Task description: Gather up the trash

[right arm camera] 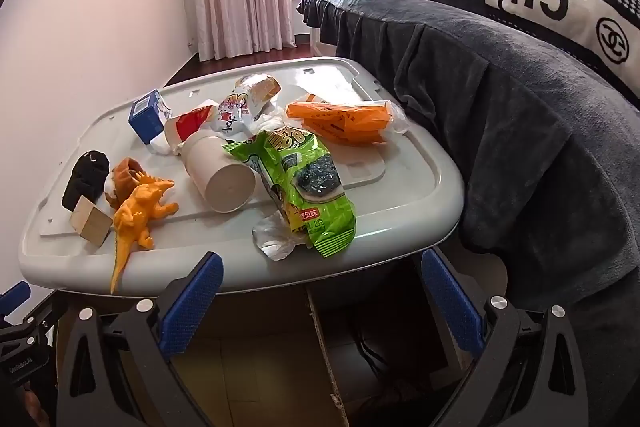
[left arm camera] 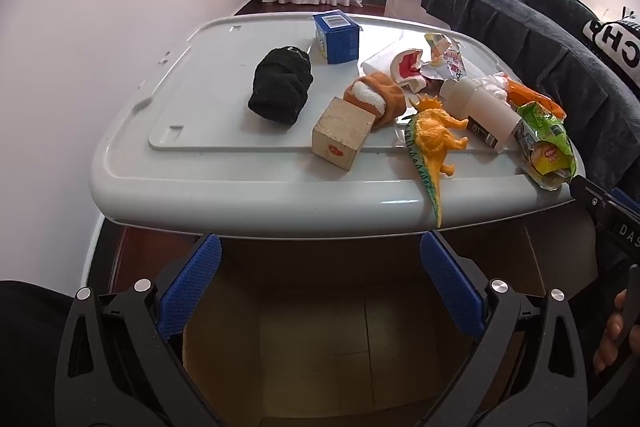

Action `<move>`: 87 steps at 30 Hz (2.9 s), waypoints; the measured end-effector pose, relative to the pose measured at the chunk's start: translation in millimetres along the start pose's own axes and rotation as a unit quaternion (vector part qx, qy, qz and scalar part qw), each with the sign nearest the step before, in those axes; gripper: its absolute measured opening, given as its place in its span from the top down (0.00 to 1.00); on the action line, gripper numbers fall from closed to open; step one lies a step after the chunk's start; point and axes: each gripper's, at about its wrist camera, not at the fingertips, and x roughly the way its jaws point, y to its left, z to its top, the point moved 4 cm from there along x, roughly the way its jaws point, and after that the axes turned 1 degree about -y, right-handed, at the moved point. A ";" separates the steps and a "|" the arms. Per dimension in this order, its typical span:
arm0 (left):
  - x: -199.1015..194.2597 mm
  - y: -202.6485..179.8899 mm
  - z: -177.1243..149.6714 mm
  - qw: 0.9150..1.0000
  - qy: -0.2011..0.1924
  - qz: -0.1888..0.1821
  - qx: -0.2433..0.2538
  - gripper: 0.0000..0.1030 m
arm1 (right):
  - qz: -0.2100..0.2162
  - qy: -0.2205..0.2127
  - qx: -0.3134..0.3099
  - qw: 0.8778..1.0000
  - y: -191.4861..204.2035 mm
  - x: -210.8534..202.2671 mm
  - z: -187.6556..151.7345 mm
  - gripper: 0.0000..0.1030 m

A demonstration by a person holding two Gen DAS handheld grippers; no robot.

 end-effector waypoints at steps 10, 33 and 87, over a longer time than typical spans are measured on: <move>-1.8 -1.7 -0.1 1.000 0.007 -0.012 -0.006 0.05 | -0.001 -0.001 0.001 1.000 -4.7 0.2 1.0 0.05; 1.9 8.1 -1.9 1.000 0.007 -0.009 -0.026 0.05 | -0.001 0.006 0.004 1.000 -2.5 1.6 -0.1 0.05; -0.3 3.6 -1.1 1.000 0.006 -0.017 -0.023 0.05 | -0.010 0.025 -0.007 1.000 -3.0 23.6 10.5 0.05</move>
